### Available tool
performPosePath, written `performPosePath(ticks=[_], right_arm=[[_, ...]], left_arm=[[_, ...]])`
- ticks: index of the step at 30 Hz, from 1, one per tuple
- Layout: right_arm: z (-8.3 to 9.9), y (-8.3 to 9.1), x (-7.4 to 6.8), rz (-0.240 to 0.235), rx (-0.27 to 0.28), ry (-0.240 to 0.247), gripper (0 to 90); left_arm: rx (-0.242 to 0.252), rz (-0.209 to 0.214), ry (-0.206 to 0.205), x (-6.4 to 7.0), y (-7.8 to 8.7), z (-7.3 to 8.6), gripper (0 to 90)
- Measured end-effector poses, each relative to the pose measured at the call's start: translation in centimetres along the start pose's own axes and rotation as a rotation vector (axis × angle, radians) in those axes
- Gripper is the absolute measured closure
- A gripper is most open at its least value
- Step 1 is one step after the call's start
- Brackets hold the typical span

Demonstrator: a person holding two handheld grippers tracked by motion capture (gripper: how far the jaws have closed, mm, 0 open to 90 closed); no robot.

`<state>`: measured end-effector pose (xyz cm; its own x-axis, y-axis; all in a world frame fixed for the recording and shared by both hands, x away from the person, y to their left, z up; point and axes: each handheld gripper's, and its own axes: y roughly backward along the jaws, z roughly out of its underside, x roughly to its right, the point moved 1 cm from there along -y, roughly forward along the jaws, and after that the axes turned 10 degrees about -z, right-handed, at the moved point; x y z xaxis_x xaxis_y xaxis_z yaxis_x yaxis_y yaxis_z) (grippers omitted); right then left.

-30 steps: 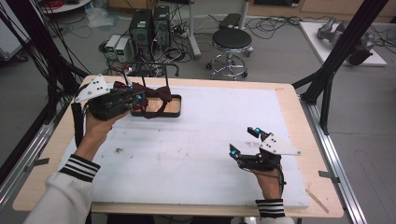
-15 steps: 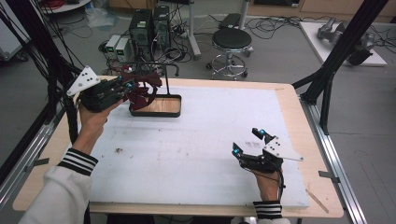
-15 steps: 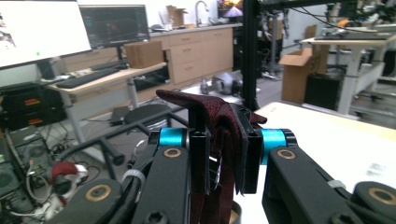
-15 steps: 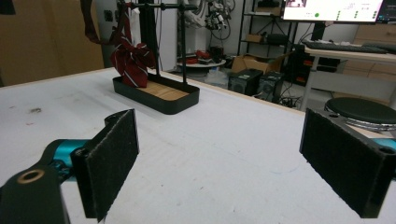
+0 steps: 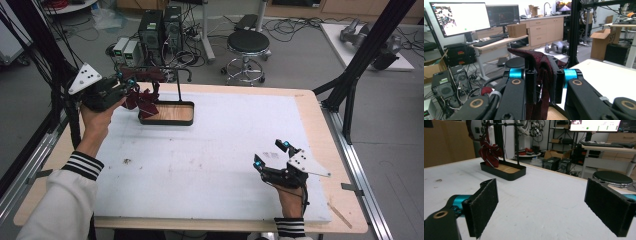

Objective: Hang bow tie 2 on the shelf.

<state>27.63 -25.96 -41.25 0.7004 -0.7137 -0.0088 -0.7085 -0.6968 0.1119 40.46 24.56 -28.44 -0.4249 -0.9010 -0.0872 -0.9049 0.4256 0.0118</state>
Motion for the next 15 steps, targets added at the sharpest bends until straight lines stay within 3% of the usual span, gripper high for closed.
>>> performPosePath(ticks=[8, 15], right_arm=[[0.6, 0.8, 0.4, 0.021, 0.033, -0.021, 11.0], [0.6, 0.7, 0.2, 0.029, 0.074, 0.003, 11.0]], left_arm=[[-0.015, -0.055, -0.007, -0.3, -1.2, 0.5, 78.8], [-0.005, -0.099, -0.002, -0.4, -2.3, 0.7, 78.8]])
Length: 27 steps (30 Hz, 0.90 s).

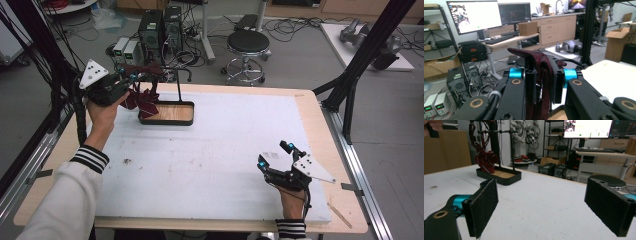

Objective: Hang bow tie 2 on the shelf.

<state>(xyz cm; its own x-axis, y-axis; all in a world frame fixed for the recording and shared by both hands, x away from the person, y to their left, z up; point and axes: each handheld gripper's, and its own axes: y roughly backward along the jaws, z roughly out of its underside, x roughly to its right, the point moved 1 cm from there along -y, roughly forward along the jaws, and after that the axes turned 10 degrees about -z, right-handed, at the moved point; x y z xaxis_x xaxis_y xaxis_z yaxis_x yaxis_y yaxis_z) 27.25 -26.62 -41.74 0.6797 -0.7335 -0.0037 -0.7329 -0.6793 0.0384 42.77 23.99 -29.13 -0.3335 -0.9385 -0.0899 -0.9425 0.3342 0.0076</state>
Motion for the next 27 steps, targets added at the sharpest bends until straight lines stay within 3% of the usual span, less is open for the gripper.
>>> performPosePath(ticks=[11, 16, 22, 27], right_arm=[[0.1, -1.1, -0.8, -0.004, 0.022, 0.012, 11.0], [0.1, -1.3, -0.9, -0.009, 0.019, 0.015, 11.0], [0.1, -1.4, -0.9, -0.006, 0.012, 0.018, 11.0], [0.3, -1.5, -1.0, -0.008, 0.015, 0.022, 11.0]], left_arm=[[0.030, -0.104, 0.000, 0.0, -1.0, 0.5, 78.8], [0.051, -0.149, -0.026, 0.1, -0.9, 0.4, 78.8], [0.037, -0.205, -0.031, -0.2, -0.6, 1.2, 78.9], [0.024, -0.244, -0.079, 0.0, -0.4, 1.8, 78.9]])
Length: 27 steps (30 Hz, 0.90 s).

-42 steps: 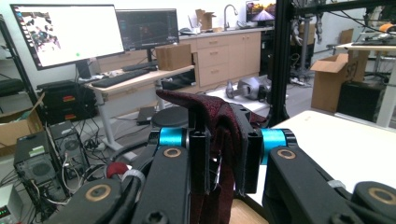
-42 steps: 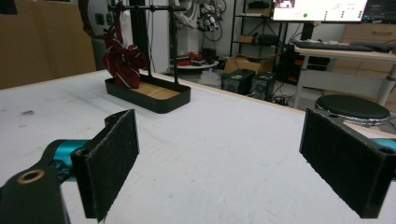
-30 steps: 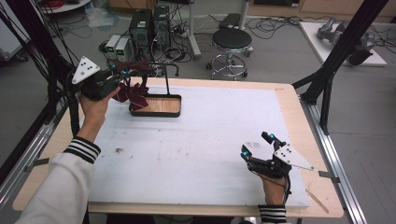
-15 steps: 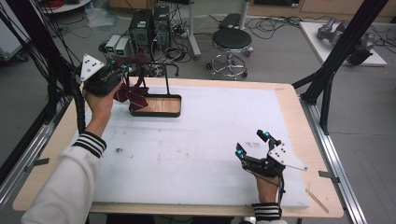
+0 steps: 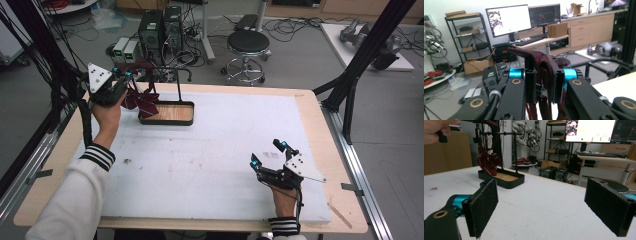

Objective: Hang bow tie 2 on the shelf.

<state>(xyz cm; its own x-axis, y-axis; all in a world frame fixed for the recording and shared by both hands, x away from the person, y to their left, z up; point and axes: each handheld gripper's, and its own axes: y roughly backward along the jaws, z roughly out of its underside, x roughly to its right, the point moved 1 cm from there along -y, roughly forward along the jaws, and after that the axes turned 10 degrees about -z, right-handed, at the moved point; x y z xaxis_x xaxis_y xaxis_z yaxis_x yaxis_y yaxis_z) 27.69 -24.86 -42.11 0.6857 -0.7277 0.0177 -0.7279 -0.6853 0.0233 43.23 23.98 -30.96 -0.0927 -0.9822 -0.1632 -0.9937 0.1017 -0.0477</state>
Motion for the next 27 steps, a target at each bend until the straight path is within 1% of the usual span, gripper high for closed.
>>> performPosePath(ticks=[6, 8, 9, 10, 11, 13, 15, 16, 17, 18, 20, 23, 24, 27], right_arm=[[0.4, 0.0, 0.1, 0.002, -0.009, -0.007, 11.0], [0.4, 0.0, 0.1, 0.002, -0.006, -0.002, 11.0], [0.4, 0.0, 0.1, 0.002, -0.006, 0.000, 11.0], [0.4, 0.0, 0.0, 0.001, -0.011, -0.010, 11.0], [0.4, 0.0, 0.0, 0.001, -0.011, -0.007, 11.0], [0.4, -0.1, 0.1, 0.000, -0.011, -0.002, 11.0], [0.5, -0.1, 0.0, -0.003, -0.015, -0.010, 11.0], [0.5, -0.2, 0.0, -0.004, -0.015, -0.010, 11.0], [0.5, -0.2, 0.0, -0.004, -0.016, -0.007, 11.0], [0.5, -0.2, 0.0, -0.003, -0.016, -0.006, 11.0], [0.5, -0.2, 0.0, -0.002, -0.013, 0.002, 11.0], [0.5, -0.2, 0.0, -0.003, -0.013, -0.008, 11.0], [0.5, -0.1, 0.0, -0.003, -0.014, -0.007, 11.0], [0.5, -0.1, 0.0, -0.004, -0.015, -0.009, 11.0]], left_arm=[[0.010, -0.034, -0.053, 0.3, 0.5, 0.0, 79.0], [0.007, -0.038, -0.053, 0.2, 0.7, 0.1, 79.0], [0.004, -0.048, -0.060, 0.1, 0.8, 0.1, 79.0], [0.005, -0.051, -0.059, 0.0, 0.9, 0.2, 79.0], [0.005, -0.050, -0.055, -0.1, 1.0, 0.3, 79.0], [0.004, -0.062, -0.075, -0.1, 1.2, 0.4, 79.0], [0.004, -0.064, -0.077, -0.2, 1.4, 0.5, 79.1], [0.000, -0.073, -0.094, -0.2, 1.5, 0.5, 79.0], [-0.001, -0.077, -0.101, -0.2, 1.5, 0.5, 79.1], [-0.002, -0.071, -0.097, -0.1, 1.4, 0.6, 79.0], [0.000, -0.069, -0.109, 0.2, 1.4, 0.6, 79.0], [0.003, -0.062, -0.114, 0.7, 1.2, 0.6, 79.0], [0.005, -0.058, -0.106, 0.8, 1.2, 0.6, 79.0], [0.002, -0.045, -0.103, 1.0, 1.0, 0.7, 79.0]])
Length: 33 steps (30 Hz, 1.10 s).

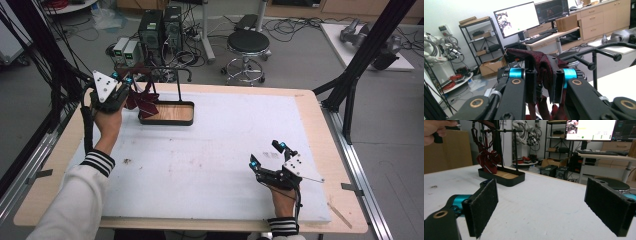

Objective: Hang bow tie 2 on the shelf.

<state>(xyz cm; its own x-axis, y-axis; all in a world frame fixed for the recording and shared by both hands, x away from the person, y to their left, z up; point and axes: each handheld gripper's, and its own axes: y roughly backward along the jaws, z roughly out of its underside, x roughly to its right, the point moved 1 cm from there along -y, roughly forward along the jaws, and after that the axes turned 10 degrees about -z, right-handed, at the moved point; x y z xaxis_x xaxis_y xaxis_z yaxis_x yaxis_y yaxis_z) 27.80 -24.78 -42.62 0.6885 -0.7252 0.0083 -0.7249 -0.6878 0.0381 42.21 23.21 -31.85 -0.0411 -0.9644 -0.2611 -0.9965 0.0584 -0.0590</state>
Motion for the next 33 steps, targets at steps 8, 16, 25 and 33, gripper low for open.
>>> performPosePath(ticks=[8, 16, 25, 33], right_arm=[[0.1, 0.0, 0.1, 0.003, -0.002, -0.001, 11.0], [0.2, 0.0, 0.3, 0.009, -0.004, 0.002, 11.0], [0.4, 0.0, 0.4, 0.009, -0.005, -0.009, 11.0], [0.4, 0.0, 0.5, 0.010, -0.004, -0.006, 11.0]], left_arm=[[0.007, 0.030, 0.046, 0.6, -0.8, -0.2, 79.0], [-0.008, 0.056, 0.099, 1.0, -2.3, -0.1, 79.0], [-0.026, 0.049, 0.157, 1.3, -3.3, 0.6, 79.0], [-0.044, 0.027, 0.164, 1.7, -3.2, 1.0, 78.8]])
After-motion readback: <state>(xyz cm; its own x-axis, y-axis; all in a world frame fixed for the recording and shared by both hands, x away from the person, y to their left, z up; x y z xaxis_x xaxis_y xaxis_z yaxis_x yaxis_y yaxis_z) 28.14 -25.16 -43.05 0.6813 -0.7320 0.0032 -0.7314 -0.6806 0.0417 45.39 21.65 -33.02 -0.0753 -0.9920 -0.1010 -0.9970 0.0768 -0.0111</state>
